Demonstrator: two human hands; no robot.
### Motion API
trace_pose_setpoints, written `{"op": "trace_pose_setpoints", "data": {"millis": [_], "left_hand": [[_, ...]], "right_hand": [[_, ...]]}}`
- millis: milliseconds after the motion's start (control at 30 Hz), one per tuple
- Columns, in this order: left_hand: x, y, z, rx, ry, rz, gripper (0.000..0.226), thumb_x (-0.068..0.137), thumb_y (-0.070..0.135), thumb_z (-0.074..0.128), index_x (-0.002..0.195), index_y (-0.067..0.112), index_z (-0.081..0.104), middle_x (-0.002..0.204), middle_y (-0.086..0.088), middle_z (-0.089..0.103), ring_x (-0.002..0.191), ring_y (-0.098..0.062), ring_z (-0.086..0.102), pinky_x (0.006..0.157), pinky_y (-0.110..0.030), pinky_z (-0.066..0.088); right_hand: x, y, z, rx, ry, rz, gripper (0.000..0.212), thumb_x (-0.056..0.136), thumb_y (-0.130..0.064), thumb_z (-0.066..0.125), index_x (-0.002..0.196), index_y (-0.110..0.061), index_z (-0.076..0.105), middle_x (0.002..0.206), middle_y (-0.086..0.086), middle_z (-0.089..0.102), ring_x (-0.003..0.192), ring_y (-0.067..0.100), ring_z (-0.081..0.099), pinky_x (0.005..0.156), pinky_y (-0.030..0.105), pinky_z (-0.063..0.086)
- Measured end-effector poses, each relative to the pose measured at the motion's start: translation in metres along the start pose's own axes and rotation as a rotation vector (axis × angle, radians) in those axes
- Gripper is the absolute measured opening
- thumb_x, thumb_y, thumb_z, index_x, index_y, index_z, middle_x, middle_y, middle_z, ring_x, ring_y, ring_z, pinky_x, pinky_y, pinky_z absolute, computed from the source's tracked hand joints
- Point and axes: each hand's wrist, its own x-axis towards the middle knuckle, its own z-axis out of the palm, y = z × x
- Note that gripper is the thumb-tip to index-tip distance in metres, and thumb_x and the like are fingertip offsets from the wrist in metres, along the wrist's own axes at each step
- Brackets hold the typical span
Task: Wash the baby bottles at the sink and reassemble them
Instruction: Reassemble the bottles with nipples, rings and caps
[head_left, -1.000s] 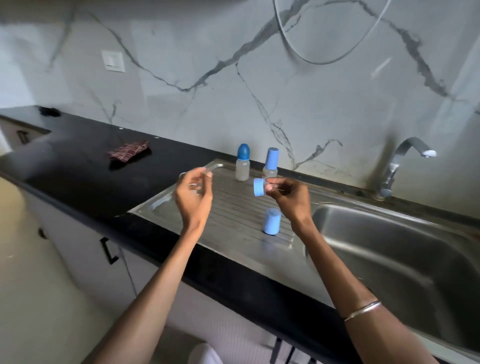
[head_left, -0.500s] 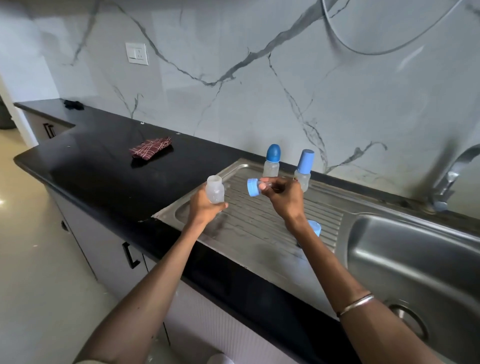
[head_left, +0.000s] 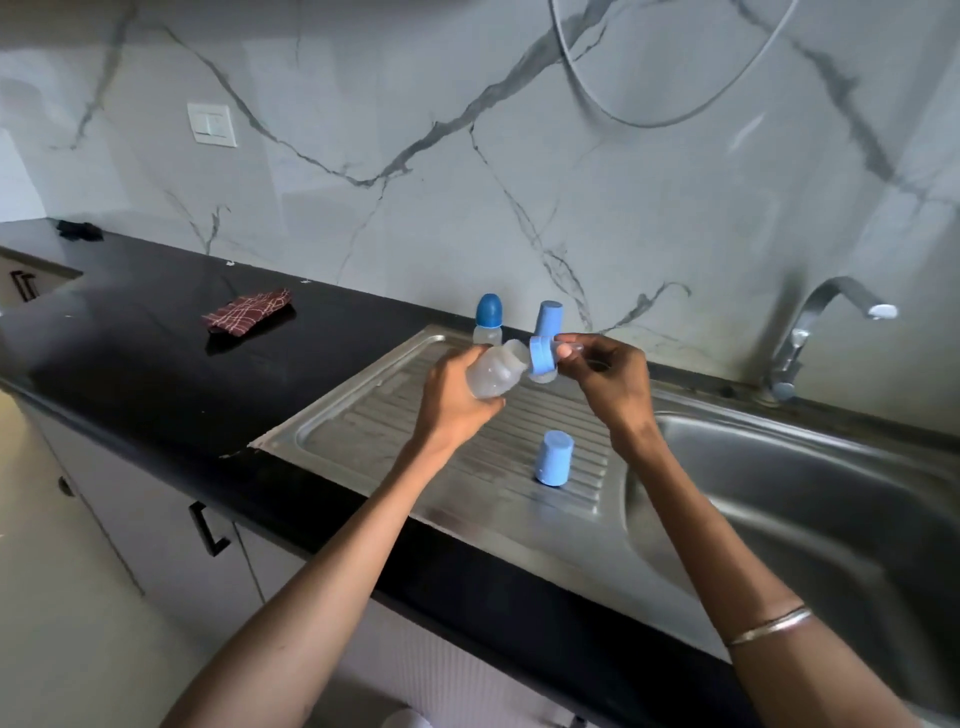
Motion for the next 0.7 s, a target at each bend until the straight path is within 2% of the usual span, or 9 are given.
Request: {"op": "trace_pose_setpoints", "data": {"millis": [167,233,333,500,567,700], "left_hand": [[-0.014,0.05,0.044,-0.051,-0.054,0.11,0.048,0.059,-0.001,0.08,0.103,0.016,0.072,0.093,0.003,0.07,0.082,-0.016,0.065,0.071,-0.028,0.054],[-0.02,0.069,0.063,-0.078,-0.071,0.146,0.047,0.059,-0.002,0.078,0.101,0.019,0.072,0.089,0.001,0.071,0.079,-0.018,0.065,0.07,-0.033,0.055],[-0.031,0.095,0.091,-0.113,-0.136,0.179,0.055,0.062,0.006,0.075,0.112,0.028,0.071,0.083,0.005,0.07,0.076,-0.011,0.062,0.071,-0.029,0.054],[-0.049,0.129,0.135,-0.17,-0.209,0.18,0.069,0.059,0.013,0.085,0.122,0.032,0.066,0.097,-0.002,0.075,0.086,-0.018,0.067,0.078,-0.028,0.054],[-0.056,0.132,0.145,-0.135,-0.208,0.159,0.068,0.058,0.019,0.088,0.122,0.03,0.068,0.095,0.001,0.073,0.084,-0.016,0.065,0.074,-0.026,0.052],[-0.07,0.144,0.178,-0.066,-0.241,0.152,0.056,0.056,0.029,0.082,0.11,0.032,0.069,0.085,0.001,0.068,0.076,-0.021,0.064,0.065,-0.034,0.053]], "right_hand": [[-0.014,-0.008,-0.065,-0.031,0.055,-0.019,0.014,0.087,-0.018,0.074,0.098,-0.011,0.075,0.091,0.003,0.076,0.088,0.017,0.073,0.086,0.035,0.058],[-0.021,-0.009,-0.089,-0.057,0.07,-0.012,0.014,0.086,-0.019,0.074,0.098,-0.012,0.076,0.091,0.003,0.076,0.089,0.017,0.073,0.087,0.037,0.058],[-0.03,-0.007,-0.121,-0.117,0.111,-0.021,0.014,0.085,-0.025,0.075,0.096,-0.016,0.077,0.089,-0.001,0.077,0.088,0.016,0.073,0.087,0.04,0.058],[-0.041,-0.003,-0.173,-0.175,0.172,-0.015,0.018,0.086,-0.029,0.074,0.096,-0.014,0.076,0.089,0.0,0.076,0.084,0.017,0.072,0.084,0.042,0.058],[-0.044,0.004,-0.181,-0.148,0.181,0.014,0.021,0.086,-0.031,0.074,0.093,-0.011,0.074,0.088,0.005,0.076,0.084,0.02,0.073,0.083,0.046,0.059],[-0.053,0.026,-0.206,-0.083,0.232,0.096,0.021,0.085,-0.035,0.074,0.089,-0.014,0.073,0.092,0.006,0.075,0.091,0.018,0.071,0.089,0.05,0.056]]}}
